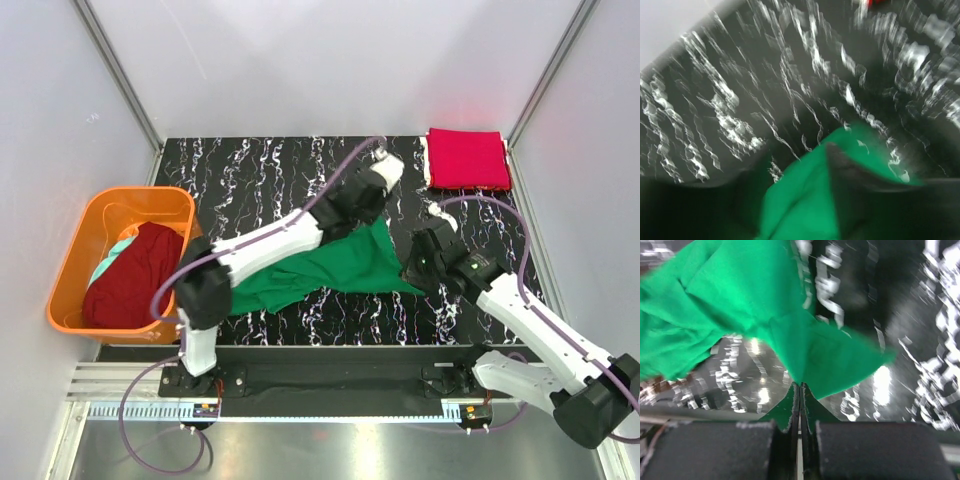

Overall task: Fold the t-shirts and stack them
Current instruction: Flatten the tshirt out

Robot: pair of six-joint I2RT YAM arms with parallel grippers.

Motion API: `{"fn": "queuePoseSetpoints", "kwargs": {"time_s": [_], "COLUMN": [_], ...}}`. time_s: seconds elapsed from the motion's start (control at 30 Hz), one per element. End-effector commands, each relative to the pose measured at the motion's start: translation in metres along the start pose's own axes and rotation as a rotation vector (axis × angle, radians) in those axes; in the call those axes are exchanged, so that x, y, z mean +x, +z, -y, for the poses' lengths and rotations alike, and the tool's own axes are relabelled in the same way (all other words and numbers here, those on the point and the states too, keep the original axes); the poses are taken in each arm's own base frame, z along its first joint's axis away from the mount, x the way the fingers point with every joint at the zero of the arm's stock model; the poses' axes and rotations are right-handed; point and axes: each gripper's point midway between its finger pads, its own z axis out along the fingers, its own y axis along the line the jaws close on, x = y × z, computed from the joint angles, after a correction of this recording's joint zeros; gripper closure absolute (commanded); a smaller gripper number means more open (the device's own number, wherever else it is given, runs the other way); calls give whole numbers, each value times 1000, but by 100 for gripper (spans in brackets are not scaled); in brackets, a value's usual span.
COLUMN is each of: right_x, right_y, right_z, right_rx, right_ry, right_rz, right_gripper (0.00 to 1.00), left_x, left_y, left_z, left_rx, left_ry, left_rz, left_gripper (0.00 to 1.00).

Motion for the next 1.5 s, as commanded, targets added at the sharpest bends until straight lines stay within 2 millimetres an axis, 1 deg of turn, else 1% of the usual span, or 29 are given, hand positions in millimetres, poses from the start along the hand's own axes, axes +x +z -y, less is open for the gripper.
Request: {"fn": "queuePoseSetpoints", "kwargs": {"time_s": [0.0,0.03,0.07,0.1,0.13,0.17,0.2,0.23,0.27,0.3,0.33,0.37,0.4,0.43,0.47,0.5,0.53,0.57,0.67,0.73,0.87,0.93,1.03,1.1,1.23,1.3,1.37,1.43,1.47], "right_x": [2,2,3,7,8,9,13,14,14,18,19,19,20,19,19,20,20,20,21,22,21,23,25,27,25,25,25,25,25], "right_y": [-4,-4,-3,-1,0,1,3,4,4,5,4,2,0,-1,-3,-5,-5,-6,-6,-6,-9,-9,-7,-7,-9,-9,-9,-9,-9], "right_z": [21,23,23,25,26,25,25,25,24,25,24,23,23,22,22,22,22,22,21,21,19,18,18,17,14,14,13,13,12], "right_rx": [89,91,91,89,90,83,75,72,65,60,53,40,32,25,19,15,14,9,2,-2,-20,-25,-31,-38,-55,-59,-63,-66,-68], "right_ry": [96,103,106,106,111,112,108,105,105,102,104,105,108,111,111,111,108,105,96,89,92,90,90,89,91,88,89,92,92], "right_rz": [8,10,8,-3,-5,-9,-24,-30,-31,-45,-46,-40,-43,-37,-31,-34,-38,-34,-37,-41,-37,-40,-49,-55,-47,-48,-48,-49,-49], "right_gripper": [100,100,100,100,100,100,100,100,100,100,100,100,100,100,100,100,100,100,100,100,100,100,100,100,100,100,100,100,100], "left_x": [-24,-28,-24,1,5,0,33,38,46,61,81,96,105,123,133,156,164,175,190,195,198,199,207,212,221,224,222,230,229], "left_y": [-14,-26,-33,-37,-44,-63,-64,-67,-68,-66,-65,-62,-61,-60,-59,-56,-55,-55,-50,-48,-54,-55,-56,-61,-67,-65,-61,-57,-56], "left_z": [-5,-9,-9,-5,-2,-4,2,9,11,14,20,27,32,35,33,28,29,29,40,46,53,60,64,66,63,67,70,73,74], "left_rx": [-38,-37,-36,-33,-5,27,57,105,117,123,142,160,176,161,126,73,33,9,-18,-43,-87,-85,-93,-105,-153,-147,-140,-146,-145], "left_ry": [-88,-121,-132,-119,-130,-147,-131,-139,-136,-127,-132,-137,-153,-210,-252,-282,-381,-416,-535,-582,-614,-630,-663,-665,-689,-695,-691,-680,-680], "left_rz": [16,29,29,-7,10,48,1,10,-4,-39,-90,-127,-152,-204,-240,-318,-352,-380,-401,-406,-392,-396,-426,-440,-452,-455,-458,-481,-482], "left_gripper": [36,31,25,18,18,18,21,23,25,27,29,29,29,29,29,29,28,28,29,32,37,37,42,43,41,42,49,56,63]}}
